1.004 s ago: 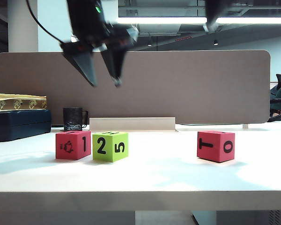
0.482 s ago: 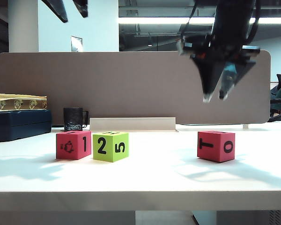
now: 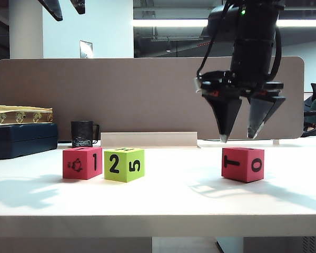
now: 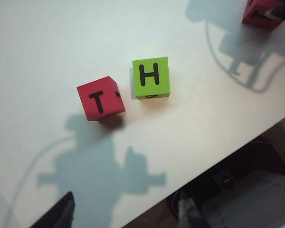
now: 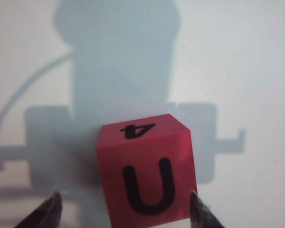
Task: Select the appropriate blocks from the scattered letter blocks on the table and arrange them in a row to spell out "THU".
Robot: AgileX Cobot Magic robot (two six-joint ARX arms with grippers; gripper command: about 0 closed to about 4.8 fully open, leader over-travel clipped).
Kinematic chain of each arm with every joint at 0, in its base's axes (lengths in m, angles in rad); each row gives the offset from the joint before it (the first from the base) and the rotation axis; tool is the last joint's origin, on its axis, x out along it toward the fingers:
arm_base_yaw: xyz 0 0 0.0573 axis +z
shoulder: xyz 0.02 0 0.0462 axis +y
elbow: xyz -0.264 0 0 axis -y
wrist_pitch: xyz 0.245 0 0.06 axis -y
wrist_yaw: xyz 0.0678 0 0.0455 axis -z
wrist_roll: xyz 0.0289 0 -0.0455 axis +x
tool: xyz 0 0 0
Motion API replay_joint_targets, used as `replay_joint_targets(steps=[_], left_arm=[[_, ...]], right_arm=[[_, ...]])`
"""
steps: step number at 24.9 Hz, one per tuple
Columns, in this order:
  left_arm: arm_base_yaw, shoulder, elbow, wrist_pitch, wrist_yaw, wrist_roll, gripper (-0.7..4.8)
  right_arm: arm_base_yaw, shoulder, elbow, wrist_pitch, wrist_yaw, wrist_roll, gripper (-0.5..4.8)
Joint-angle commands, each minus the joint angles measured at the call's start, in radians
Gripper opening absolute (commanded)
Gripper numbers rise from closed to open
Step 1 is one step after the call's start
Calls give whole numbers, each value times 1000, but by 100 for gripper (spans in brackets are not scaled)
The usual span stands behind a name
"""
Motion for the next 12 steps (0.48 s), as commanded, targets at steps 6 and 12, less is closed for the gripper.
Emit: replay_joint_targets(steps=[6,12], left_arm=[[-1,-4,2,-2,3,0,277],[-1,-7,2,0,3,0,277]], right_arm=[[-29,41,4,12,60,-5,373],[-56,48,4,12,40,-5,373]])
